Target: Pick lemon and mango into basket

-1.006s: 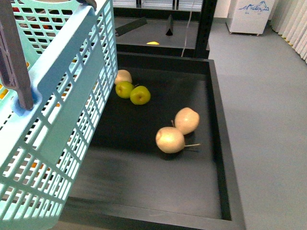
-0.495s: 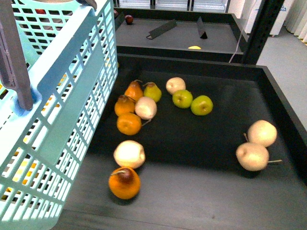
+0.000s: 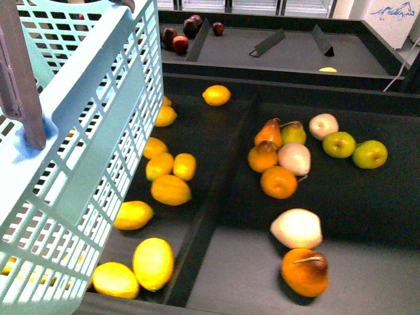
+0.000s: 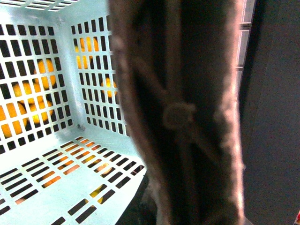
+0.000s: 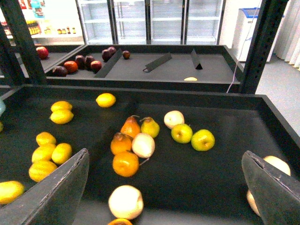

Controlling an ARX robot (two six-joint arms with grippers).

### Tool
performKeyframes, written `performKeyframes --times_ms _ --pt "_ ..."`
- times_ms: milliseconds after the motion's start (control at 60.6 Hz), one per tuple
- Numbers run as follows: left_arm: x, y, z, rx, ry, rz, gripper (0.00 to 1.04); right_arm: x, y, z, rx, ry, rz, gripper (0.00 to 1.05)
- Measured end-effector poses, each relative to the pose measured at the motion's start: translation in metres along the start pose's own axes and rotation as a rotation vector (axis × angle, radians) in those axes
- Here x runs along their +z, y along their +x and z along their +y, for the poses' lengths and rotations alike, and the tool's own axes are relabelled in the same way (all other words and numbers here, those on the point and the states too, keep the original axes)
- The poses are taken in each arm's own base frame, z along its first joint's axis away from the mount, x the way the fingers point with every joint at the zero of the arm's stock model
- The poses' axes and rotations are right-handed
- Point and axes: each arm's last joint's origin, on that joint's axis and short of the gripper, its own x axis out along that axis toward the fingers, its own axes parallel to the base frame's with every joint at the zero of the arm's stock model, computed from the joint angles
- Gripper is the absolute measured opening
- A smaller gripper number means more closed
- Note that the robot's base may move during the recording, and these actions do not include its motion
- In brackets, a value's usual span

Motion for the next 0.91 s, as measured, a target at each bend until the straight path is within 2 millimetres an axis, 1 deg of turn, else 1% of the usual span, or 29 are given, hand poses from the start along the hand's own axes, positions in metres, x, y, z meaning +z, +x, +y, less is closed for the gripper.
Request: performKeyframes --times_ms 907 --pt "0.0002 -0.0003 -0.0003 -0.001 0.001 -0.002 0.05 0.0000 0.0000 0.0000 -0.002 0.000 0.000 0.96"
